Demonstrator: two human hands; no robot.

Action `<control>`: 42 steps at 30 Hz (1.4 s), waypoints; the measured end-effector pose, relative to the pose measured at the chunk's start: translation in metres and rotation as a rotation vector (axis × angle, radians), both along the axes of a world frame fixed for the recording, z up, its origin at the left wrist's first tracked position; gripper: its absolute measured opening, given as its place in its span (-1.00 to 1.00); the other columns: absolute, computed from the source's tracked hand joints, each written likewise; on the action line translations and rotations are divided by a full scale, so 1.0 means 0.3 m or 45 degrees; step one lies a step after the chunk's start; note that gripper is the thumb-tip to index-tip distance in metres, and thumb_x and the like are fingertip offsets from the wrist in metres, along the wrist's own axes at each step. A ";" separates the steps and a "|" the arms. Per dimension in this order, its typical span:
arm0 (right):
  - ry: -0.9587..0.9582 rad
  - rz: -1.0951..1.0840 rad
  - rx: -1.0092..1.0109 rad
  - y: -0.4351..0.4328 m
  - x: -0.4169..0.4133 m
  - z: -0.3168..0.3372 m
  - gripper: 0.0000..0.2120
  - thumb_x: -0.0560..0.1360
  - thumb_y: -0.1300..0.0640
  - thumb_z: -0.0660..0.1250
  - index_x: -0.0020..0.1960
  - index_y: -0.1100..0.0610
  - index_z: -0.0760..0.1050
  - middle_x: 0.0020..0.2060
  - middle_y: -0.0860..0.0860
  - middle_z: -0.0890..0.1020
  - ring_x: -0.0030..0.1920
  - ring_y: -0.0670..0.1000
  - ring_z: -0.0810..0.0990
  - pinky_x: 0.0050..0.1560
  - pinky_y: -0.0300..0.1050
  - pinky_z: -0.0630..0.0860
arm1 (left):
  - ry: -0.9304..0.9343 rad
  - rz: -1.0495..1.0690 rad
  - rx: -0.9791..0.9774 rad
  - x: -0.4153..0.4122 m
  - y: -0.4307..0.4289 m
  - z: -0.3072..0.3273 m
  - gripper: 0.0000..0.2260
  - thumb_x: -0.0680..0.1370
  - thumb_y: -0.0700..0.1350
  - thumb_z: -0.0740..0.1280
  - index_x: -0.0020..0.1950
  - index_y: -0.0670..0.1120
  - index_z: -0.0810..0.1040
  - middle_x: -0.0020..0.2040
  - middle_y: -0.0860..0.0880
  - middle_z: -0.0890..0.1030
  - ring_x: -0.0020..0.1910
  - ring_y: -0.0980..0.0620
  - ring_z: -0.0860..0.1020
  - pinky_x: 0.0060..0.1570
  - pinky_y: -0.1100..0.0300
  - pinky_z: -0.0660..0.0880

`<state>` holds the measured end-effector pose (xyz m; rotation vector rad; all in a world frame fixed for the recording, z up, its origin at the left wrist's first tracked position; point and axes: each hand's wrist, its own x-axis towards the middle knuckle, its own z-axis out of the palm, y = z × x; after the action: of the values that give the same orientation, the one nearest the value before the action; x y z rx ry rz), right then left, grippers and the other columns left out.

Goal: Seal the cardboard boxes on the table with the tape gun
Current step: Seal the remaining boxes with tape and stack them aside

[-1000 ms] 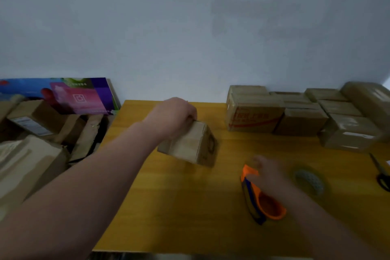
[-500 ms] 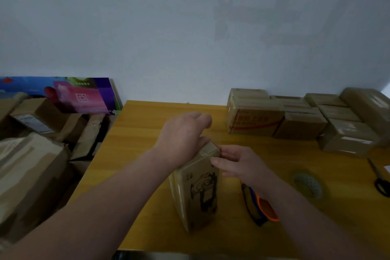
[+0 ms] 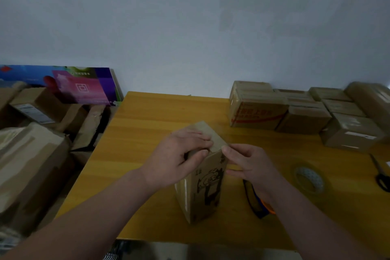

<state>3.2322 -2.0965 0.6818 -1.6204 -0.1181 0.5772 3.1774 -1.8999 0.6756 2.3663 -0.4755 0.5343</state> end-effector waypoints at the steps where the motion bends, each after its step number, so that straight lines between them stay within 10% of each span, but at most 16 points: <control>1: 0.025 -0.015 0.000 0.001 -0.001 0.001 -0.56 0.26 -0.08 0.47 0.08 0.09 0.61 0.00 -0.02 0.68 0.04 -0.08 0.64 -0.08 -0.17 0.61 | -0.015 0.010 -0.007 -0.003 -0.004 -0.008 -0.72 0.57 -0.02 0.26 0.16 -0.10 0.64 0.13 0.03 0.64 0.21 0.15 0.53 0.26 0.15 0.43; 7: 0.066 -0.160 0.015 0.035 -0.020 0.010 -0.91 0.39 0.14 0.50 -0.16 0.12 0.62 -0.21 -0.01 0.70 -0.10 -0.03 0.67 -0.06 -0.06 0.61 | -0.065 0.028 -0.036 -0.022 -0.009 -0.028 -0.74 0.55 -0.05 0.27 0.13 -0.12 0.65 0.13 0.00 0.64 0.19 0.12 0.54 0.22 0.11 0.45; 11: -0.236 -0.279 -0.161 0.063 -0.038 -0.014 -0.75 0.42 0.08 0.47 -0.37 0.14 0.52 -0.36 0.10 0.62 -0.26 0.07 0.61 -0.15 0.12 0.59 | -0.101 0.006 0.033 -0.046 -0.033 -0.033 -0.75 0.54 -0.07 0.28 0.09 -0.15 0.66 0.11 -0.01 0.65 0.18 0.11 0.53 0.30 0.31 0.35; 19: -0.875 -0.348 -0.616 0.068 -0.054 -0.004 -0.57 0.51 -0.02 0.36 -0.46 0.05 0.34 -0.55 -0.08 0.38 -0.49 -0.09 0.34 -0.43 -0.16 0.25 | -0.097 0.008 0.064 -0.053 -0.047 -0.025 -0.74 0.56 -0.06 0.26 0.11 -0.13 0.66 0.11 0.01 0.65 0.17 0.14 0.52 0.31 0.39 0.29; 27: -1.533 -0.082 -0.873 0.074 -0.011 0.029 -0.78 0.42 0.16 0.48 0.06 0.05 0.64 0.12 0.05 0.56 0.14 0.10 0.51 0.03 -0.18 0.43 | -0.090 0.041 0.036 -0.026 -0.037 -0.006 -0.78 0.56 -0.10 0.25 0.06 -0.11 0.67 0.00 0.03 0.68 0.00 0.15 0.59 0.02 0.31 0.51; 32: -1.287 0.269 -1.048 0.091 0.007 0.094 -0.67 0.58 0.04 0.25 0.33 -0.13 0.47 0.37 -0.09 0.37 0.38 0.01 0.20 0.30 -0.13 0.28 | -0.186 0.277 0.061 -0.004 -0.014 0.020 -0.76 0.41 0.10 0.39 -0.08 -0.04 0.54 -0.16 0.10 0.50 -0.14 0.17 0.37 -0.16 0.40 0.29; 37: -1.222 0.327 -1.109 0.092 0.013 0.107 -0.60 0.59 -0.01 0.19 0.43 -0.05 0.36 0.34 -0.09 0.42 0.37 -0.02 0.23 0.34 -0.14 0.22 | 0.631 0.309 -0.298 0.043 0.020 0.042 -0.16 0.26 0.21 0.50 0.46 0.11 0.24 0.19 0.12 0.33 0.07 0.16 0.35 0.00 0.33 0.35; 42: -1.201 0.313 -1.062 0.096 0.010 0.096 -0.59 0.60 0.01 0.19 0.44 0.01 0.35 0.34 -0.07 0.42 0.36 -0.02 0.27 0.36 -0.14 0.23 | 0.830 -0.012 -0.470 0.067 0.038 0.027 -0.35 0.34 0.13 0.43 0.42 0.13 0.36 0.18 0.08 0.41 0.13 0.18 0.45 0.07 0.37 0.44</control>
<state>3.2351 -2.0678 0.7108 -2.6131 -0.8732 -0.0437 3.1975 -1.8885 0.6836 2.0225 -0.0762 -0.1593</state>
